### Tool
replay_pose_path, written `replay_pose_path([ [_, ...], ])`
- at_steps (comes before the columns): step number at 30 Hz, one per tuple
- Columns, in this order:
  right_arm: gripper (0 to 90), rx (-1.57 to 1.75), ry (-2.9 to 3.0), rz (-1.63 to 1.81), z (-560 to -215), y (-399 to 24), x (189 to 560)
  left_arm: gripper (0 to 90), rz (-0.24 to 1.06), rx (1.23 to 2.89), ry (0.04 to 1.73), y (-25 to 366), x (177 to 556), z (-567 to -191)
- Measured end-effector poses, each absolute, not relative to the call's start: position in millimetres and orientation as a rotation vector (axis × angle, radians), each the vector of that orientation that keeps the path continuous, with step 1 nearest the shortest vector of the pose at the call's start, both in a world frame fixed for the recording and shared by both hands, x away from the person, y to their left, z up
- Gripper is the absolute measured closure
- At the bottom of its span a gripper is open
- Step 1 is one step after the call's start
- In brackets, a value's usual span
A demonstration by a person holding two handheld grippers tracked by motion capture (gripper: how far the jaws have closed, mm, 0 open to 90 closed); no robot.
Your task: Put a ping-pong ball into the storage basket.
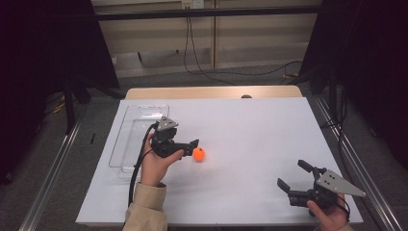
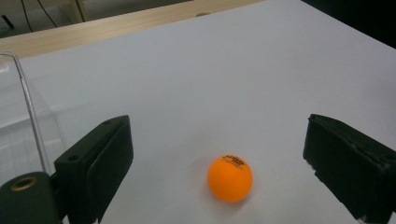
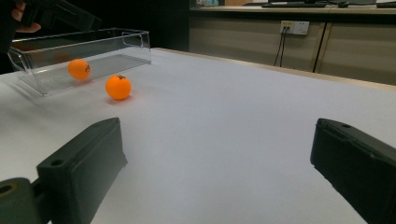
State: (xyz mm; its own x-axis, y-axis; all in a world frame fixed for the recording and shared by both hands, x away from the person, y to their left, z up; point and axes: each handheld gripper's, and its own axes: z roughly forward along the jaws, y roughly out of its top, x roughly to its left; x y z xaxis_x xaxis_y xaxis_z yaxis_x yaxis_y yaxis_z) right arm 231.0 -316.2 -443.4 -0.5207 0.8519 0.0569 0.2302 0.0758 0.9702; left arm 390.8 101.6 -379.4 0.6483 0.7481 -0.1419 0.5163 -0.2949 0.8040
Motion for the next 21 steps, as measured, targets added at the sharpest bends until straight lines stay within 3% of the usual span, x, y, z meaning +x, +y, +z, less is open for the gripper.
replay_pose_path([
  [21,2.8,1.069,1.813,1.47,-443.3,-316.6,230.9,8.4,0.284,1.978,0.977,92.6,393.1,-388.2],
])
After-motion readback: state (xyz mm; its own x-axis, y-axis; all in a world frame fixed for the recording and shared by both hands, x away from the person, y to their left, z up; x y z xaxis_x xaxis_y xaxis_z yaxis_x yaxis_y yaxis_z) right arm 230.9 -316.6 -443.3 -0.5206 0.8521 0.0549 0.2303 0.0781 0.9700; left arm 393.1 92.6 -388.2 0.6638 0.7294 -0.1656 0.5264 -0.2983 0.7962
